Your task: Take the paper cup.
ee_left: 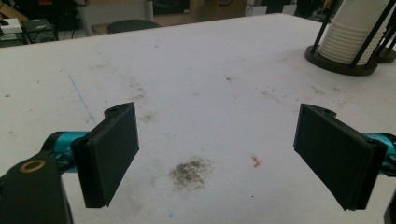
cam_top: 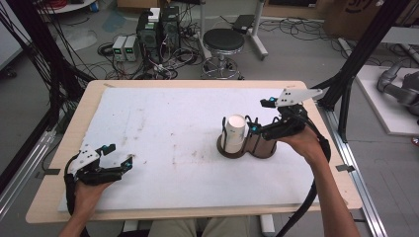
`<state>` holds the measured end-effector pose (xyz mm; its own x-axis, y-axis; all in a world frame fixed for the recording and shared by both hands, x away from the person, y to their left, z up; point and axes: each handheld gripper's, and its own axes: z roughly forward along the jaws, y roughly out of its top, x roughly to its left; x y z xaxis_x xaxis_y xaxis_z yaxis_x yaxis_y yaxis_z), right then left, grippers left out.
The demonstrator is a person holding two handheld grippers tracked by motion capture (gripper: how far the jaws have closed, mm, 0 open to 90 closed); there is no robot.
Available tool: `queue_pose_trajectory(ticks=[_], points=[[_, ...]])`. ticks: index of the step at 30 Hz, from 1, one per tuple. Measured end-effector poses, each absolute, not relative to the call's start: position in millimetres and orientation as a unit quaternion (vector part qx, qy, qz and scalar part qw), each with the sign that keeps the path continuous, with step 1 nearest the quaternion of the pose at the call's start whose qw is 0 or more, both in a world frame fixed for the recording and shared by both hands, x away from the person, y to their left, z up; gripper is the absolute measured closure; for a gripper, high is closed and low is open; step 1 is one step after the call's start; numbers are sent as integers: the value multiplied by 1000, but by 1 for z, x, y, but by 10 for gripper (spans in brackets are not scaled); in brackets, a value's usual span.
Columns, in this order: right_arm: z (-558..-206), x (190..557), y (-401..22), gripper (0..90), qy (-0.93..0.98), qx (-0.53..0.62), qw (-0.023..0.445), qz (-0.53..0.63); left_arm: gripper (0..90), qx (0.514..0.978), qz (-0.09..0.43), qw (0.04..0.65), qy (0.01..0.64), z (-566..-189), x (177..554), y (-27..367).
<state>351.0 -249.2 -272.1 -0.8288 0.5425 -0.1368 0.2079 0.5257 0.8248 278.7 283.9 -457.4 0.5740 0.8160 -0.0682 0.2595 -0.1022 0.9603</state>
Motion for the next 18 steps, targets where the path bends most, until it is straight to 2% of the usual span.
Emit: queue_pose_trajectory(ticks=[18], points=[[-266, 393, -218, 137, 906, 203, 163, 335, 136, 694, 253, 548, 393, -458, 279, 284]])
